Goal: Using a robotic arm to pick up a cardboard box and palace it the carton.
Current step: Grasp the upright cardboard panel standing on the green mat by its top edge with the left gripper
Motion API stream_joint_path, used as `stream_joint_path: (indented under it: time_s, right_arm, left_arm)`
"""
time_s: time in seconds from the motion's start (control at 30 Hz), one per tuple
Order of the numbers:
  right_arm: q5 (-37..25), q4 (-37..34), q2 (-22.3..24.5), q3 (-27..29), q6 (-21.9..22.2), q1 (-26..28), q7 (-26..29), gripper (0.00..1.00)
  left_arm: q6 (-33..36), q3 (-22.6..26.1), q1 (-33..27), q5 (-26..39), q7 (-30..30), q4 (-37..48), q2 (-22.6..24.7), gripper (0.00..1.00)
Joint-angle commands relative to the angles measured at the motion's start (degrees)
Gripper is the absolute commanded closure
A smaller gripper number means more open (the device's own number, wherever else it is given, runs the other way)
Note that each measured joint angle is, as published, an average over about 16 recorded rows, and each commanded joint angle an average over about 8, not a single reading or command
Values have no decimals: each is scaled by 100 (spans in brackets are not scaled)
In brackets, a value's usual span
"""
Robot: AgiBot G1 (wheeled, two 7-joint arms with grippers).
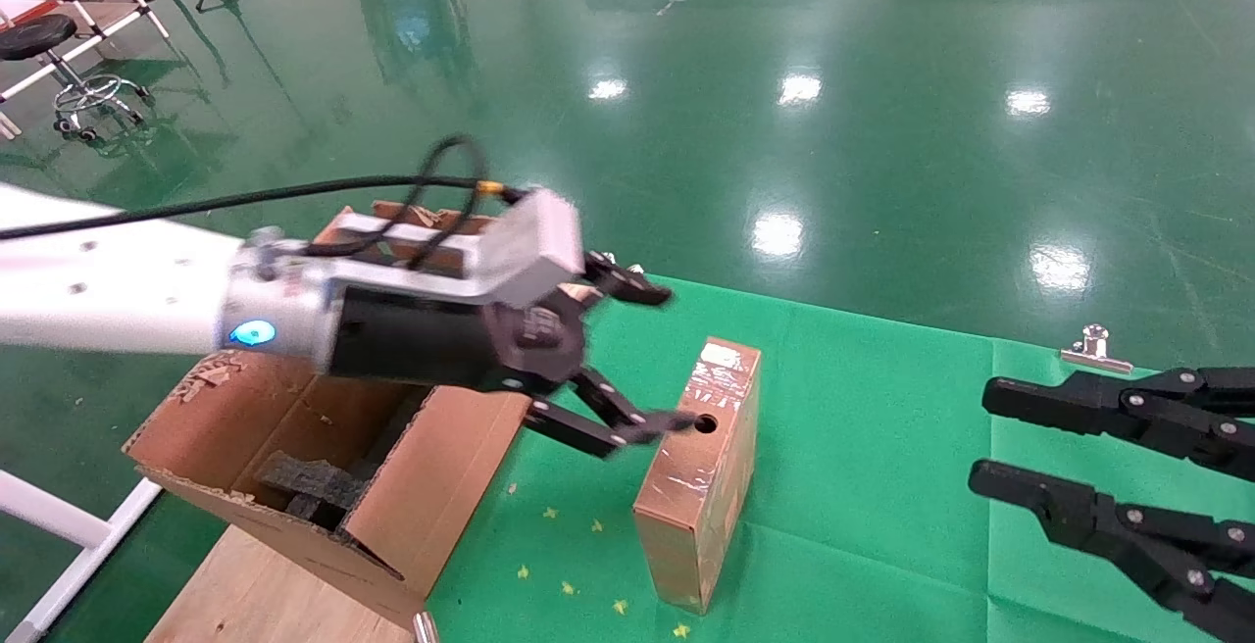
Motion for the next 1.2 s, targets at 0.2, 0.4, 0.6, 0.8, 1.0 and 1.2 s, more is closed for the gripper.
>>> stream_joint_path:
  time_s: [0.2, 0.4, 0.6, 0.8, 1.0, 1.2]
  right_arm:
    - [1, 0, 0, -1, 0, 0, -1, 100]
    - [1, 0, 1, -2, 1, 1, -1, 100]
    - [2, 0, 1, -3, 1, 1, -1, 100]
    - [3, 0, 1, -4, 1, 1, -2, 100]
    - [3, 0, 2, -5, 2, 1, -2, 100]
    - [4, 0, 2, -6, 2, 1, -3, 100]
  left_arm:
    - [545, 757, -1086, 1001, -2183, 79, 681, 0]
    - [999, 1684, -1961, 1929, -4354, 143, 1269, 0]
    - [979, 2428, -2485, 1763, -5648, 127, 1493, 0]
    - [863, 2652, -2580, 1448, -6118, 107, 1509, 0]
    - [714, 2930, -2606, 1749, -6257, 34, 1643, 0]
    - [574, 3112, -2541, 1990, -6412, 10, 1809, 0]
